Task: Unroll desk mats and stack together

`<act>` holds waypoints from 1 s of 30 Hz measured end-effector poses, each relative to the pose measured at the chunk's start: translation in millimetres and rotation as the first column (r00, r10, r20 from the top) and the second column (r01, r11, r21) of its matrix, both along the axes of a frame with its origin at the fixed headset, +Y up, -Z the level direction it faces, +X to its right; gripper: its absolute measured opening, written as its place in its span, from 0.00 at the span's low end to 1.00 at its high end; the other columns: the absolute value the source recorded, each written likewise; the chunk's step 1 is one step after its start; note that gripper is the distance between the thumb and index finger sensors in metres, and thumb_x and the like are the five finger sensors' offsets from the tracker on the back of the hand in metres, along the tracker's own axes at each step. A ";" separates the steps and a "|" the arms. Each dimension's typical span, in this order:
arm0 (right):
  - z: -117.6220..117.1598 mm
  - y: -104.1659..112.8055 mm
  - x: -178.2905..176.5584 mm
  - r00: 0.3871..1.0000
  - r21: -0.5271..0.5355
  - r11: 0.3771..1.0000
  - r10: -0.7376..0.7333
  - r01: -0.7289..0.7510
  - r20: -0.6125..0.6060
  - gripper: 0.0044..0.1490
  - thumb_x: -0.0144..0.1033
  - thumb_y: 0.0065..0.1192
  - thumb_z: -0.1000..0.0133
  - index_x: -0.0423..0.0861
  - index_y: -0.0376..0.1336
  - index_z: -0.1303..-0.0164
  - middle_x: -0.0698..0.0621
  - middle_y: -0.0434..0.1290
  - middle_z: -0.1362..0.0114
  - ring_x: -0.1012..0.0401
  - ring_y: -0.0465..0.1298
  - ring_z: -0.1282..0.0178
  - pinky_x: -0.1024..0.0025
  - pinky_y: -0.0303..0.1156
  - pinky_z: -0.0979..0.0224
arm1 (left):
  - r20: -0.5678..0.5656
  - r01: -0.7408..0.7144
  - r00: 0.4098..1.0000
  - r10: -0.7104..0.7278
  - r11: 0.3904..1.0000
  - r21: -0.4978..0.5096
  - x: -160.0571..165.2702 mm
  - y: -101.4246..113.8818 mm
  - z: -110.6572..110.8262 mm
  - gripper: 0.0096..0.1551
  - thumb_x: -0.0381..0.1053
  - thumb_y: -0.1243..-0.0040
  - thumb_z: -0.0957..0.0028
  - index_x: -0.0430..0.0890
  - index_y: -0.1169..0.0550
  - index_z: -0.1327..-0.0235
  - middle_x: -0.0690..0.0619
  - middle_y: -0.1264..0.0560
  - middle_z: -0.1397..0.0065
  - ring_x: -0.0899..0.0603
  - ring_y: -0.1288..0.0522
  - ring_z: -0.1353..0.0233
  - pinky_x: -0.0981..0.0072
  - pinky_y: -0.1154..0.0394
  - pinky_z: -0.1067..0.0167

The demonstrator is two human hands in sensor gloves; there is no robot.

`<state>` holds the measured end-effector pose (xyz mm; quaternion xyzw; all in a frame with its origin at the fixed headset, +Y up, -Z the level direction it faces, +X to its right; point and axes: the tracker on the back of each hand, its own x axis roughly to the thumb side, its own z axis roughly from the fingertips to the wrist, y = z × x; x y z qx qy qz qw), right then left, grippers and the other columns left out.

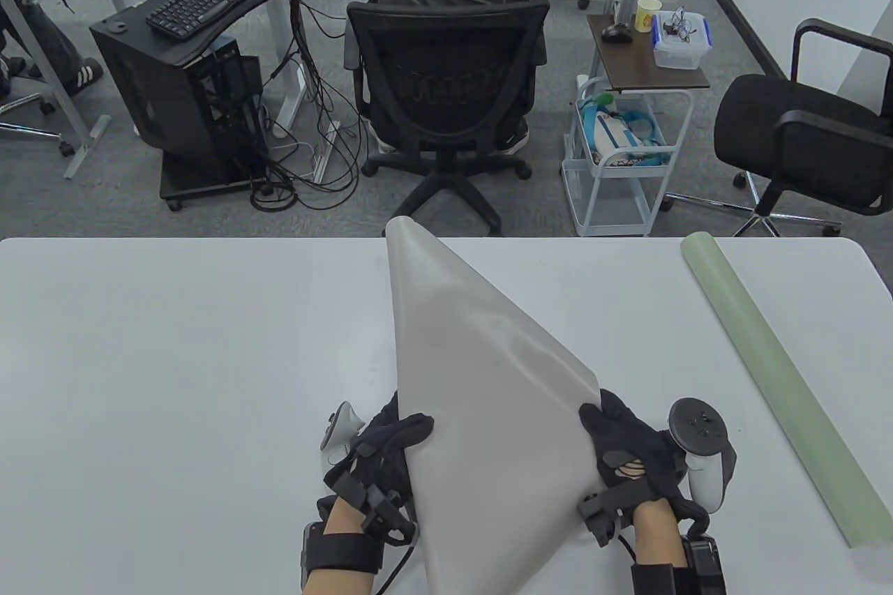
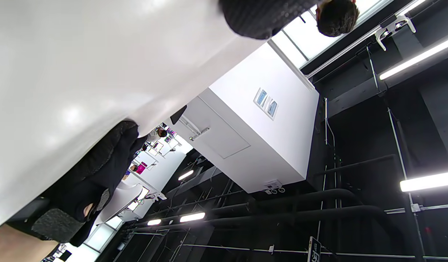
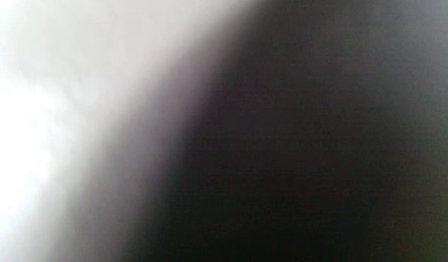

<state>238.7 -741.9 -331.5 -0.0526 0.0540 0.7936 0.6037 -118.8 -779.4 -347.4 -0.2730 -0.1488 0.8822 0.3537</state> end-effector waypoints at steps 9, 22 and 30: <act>-0.5 -2.2 5.8 1.000 -0.003 1.000 -0.002 0.002 0.031 0.25 0.42 0.58 0.42 0.58 0.66 0.33 0.53 0.81 0.50 0.64 0.80 0.78 0.75 0.80 0.75 | -0.080 0.018 0.996 -0.033 0.984 -0.180 -11.4 -13.4 3.8 0.53 0.44 0.29 0.50 0.46 0.55 0.28 0.53 0.38 0.21 0.42 0.21 0.30 0.53 0.22 0.33; 0.7 -3.8 9.8 0.998 -0.010 0.999 0.037 -0.036 0.042 0.25 0.43 0.57 0.41 0.59 0.66 0.33 0.54 0.80 0.49 0.65 0.80 0.77 0.75 0.80 0.74 | 0.018 0.012 1.000 -0.011 0.997 -0.070 -4.9 -13.3 -2.8 0.41 0.46 0.36 0.47 0.50 0.52 0.36 0.50 0.34 0.26 0.37 0.20 0.28 0.49 0.18 0.36; -1.3 -3.1 17.0 0.998 -0.013 0.999 0.039 -0.038 0.048 0.25 0.42 0.58 0.41 0.58 0.67 0.33 0.53 0.80 0.49 0.64 0.80 0.77 0.74 0.80 0.74 | -0.008 0.030 1.000 -0.030 0.997 -0.066 -8.8 -10.9 -4.4 0.50 0.43 0.43 0.47 0.47 0.63 0.30 0.42 0.42 0.22 0.36 0.24 0.29 0.44 0.23 0.35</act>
